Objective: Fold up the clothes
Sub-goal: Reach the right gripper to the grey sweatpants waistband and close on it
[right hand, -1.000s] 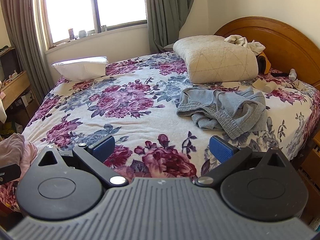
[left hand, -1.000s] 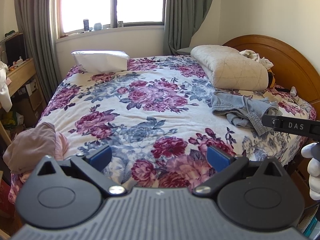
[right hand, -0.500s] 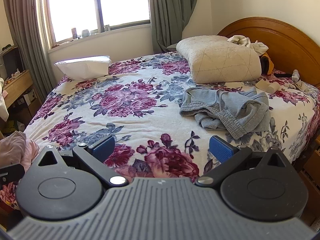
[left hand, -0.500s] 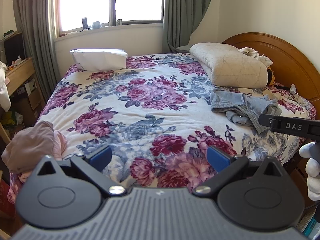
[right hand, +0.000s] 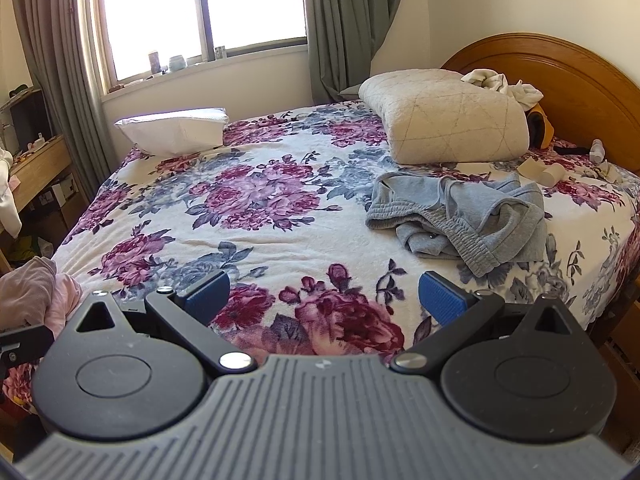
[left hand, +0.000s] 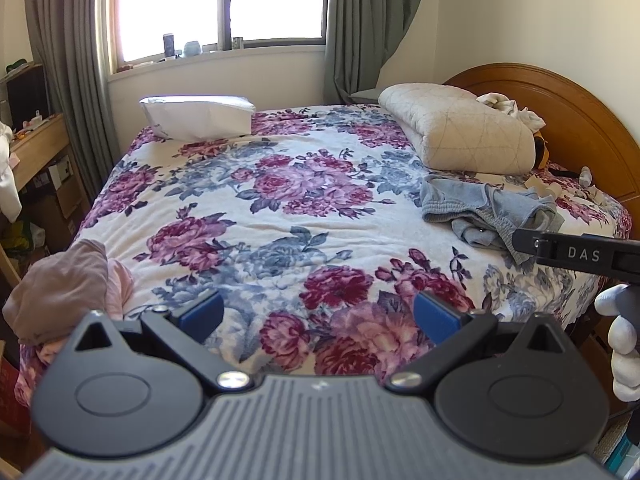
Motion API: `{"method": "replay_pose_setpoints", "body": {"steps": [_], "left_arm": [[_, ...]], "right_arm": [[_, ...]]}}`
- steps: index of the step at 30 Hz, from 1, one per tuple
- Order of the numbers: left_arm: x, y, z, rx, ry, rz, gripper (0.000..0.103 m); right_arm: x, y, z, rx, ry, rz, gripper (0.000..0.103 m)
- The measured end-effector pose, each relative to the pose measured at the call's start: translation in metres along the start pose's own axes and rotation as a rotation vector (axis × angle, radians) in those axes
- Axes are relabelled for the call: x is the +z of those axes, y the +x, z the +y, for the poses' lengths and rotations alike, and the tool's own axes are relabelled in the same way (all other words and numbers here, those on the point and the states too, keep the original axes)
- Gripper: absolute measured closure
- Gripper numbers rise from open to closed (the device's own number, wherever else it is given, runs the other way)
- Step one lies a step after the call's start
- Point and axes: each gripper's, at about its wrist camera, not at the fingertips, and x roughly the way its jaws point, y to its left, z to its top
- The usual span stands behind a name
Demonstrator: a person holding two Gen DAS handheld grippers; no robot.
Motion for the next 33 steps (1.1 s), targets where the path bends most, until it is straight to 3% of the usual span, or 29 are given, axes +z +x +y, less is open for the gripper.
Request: {"method": "replay_pose_setpoints", "body": {"steps": [5, 8, 12, 16, 21, 25, 33], "left_arm": [[-0.004, 0.006, 0.004, 0.007, -0.002, 0.026, 0.0], [-0.006, 0.005, 0.009, 0.012, -0.008, 0.026, 0.0], [-0.008, 0.006, 0.015, 0.028, -0.019, 0.029, 0.0], [-0.013, 0.017, 0.018, 0.045, -0.031, 0.068, 0.0], [-0.017, 0.027, 0.014, 0.054, -0.012, 0.101, 0.0], [-0.018, 0.034, 0.009, 0.056, 0.006, 0.113, 0.0], [-0.024, 0.057, 0.012, 0.082, -0.002, 0.181, 0.0]], "right_arm": [[-0.003, 0.02, -0.016, 0.028, 0.048, 0.006, 0.0], [-0.014, 0.056, -0.05, 0.058, 0.165, -0.014, 0.0], [-0.039, 0.102, -0.107, 0.011, 0.306, -0.134, 0.0], [-0.059, 0.148, -0.164, 0.007, 0.423, -0.192, 0.009], [-0.064, 0.183, -0.207, -0.022, 0.495, -0.179, 0.016], [-0.064, 0.212, -0.238, -0.087, 0.545, -0.12, 0.026], [-0.066, 0.251, -0.274, -0.152, 0.592, -0.061, 0.026]]}}
